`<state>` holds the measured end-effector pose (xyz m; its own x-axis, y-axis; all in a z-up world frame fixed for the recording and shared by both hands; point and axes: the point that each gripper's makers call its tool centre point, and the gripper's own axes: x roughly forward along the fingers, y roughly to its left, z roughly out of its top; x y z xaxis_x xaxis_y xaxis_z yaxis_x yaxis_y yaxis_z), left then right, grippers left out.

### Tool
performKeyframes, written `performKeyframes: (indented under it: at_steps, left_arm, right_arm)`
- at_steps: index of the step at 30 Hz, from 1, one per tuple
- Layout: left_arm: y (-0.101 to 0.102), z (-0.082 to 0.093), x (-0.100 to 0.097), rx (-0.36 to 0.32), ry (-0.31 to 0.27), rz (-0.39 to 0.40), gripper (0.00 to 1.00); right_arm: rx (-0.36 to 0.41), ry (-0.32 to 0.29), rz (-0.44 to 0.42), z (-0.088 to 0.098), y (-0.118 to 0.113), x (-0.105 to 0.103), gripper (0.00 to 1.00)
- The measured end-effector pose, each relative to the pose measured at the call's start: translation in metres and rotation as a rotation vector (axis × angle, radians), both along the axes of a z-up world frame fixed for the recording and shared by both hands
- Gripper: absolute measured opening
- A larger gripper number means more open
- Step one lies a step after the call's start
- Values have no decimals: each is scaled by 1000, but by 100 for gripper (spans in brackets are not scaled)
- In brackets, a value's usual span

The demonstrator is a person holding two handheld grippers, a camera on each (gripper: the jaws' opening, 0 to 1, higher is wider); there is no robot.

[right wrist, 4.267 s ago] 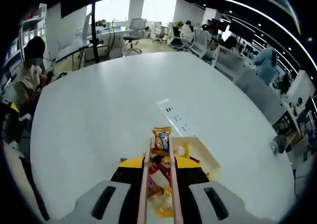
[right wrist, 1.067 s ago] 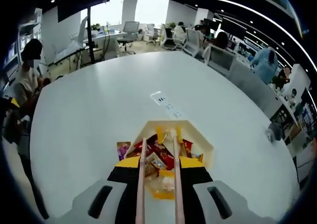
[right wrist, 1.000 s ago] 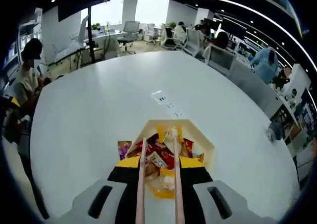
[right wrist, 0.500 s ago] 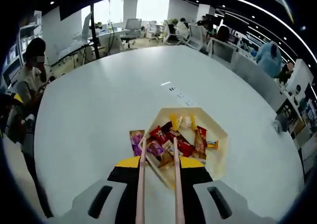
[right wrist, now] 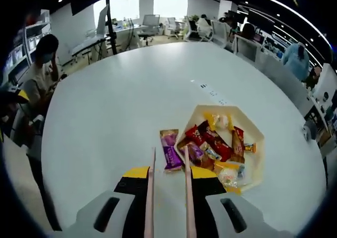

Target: Place the target food into the container with the food tongs after gripping and lifting it, then release it inside without dropping or visibly crushing the food.

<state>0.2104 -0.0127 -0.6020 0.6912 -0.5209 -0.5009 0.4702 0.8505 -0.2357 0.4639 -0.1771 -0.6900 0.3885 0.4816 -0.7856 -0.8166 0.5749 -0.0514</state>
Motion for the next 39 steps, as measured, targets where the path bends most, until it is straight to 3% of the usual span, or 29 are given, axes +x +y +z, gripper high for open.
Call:
performKeyframes:
  at_steps: [4, 10, 39]
  left_arm:
    - [0, -1, -2, 1, 6, 0, 78]
    - [4, -3, -3, 2, 15, 10, 78]
    - [6, -6, 6, 4, 31, 25, 78]
  right_arm:
    - [-39, 12, 53, -9, 5, -8, 27]
    - [-47, 19, 68, -15, 10, -8, 27]
    - [-79, 48, 71, -31, 7, 0, 27]
